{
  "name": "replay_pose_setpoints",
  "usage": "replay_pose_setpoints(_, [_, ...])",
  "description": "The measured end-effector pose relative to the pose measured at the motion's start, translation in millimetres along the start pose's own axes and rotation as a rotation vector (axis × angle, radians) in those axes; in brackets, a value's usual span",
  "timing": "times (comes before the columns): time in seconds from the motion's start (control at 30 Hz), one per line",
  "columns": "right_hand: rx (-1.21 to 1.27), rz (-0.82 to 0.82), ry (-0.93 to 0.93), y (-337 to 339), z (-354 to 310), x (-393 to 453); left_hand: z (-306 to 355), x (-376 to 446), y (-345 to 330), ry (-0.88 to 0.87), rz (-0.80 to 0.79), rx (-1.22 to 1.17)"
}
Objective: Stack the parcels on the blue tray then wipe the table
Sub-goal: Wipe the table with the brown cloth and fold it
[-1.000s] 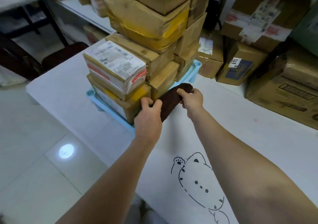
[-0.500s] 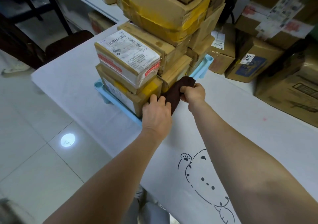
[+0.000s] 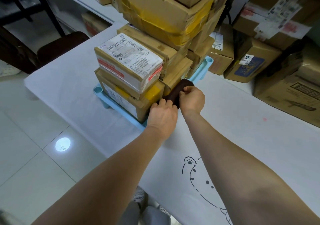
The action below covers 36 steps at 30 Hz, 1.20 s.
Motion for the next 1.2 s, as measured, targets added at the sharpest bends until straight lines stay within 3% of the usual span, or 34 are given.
replay_pose_setpoints(0.27, [-0.455, 0.015, 0.32, -19, -20, -5, -9, 5, -3, 0.083, -0.027, -0.102])
replay_pose_setpoints(0.5, [-0.726, -0.063, 0.403, -31, -28, -6, -13, 11, -15, 0.091, -0.141, -0.082])
replay_pose_setpoints(0.57, [-0.67, -0.107, 0.378, -31, -25, -3, -15, 13, -15, 0.081, -0.151, -0.101])
replay_pose_setpoints(0.77, [-0.189, -0.167, 0.206, -7, -11, -11, -21, 12, 0, 0.069, -0.084, -0.185])
replay_pose_setpoints(1.1, [0.041, -0.116, 0.058, 45, -3, -15, -12, 28, 42, 0.093, -0.006, -0.267])
replay_pose_setpoints(1.2, [0.175, -0.059, 0.022, 82, 2, -12, -5, 41, 62, 0.153, 0.039, -0.405])
Point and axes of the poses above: each hand's wrist, its own x-axis towards the middle knuckle, its own y-axis out of the back of the hand, z = x × y, the point moved 9 cm from there along x, towards the middle knuckle, and after that the axes turned 7 degrees about -y, right-handed, at the moved point
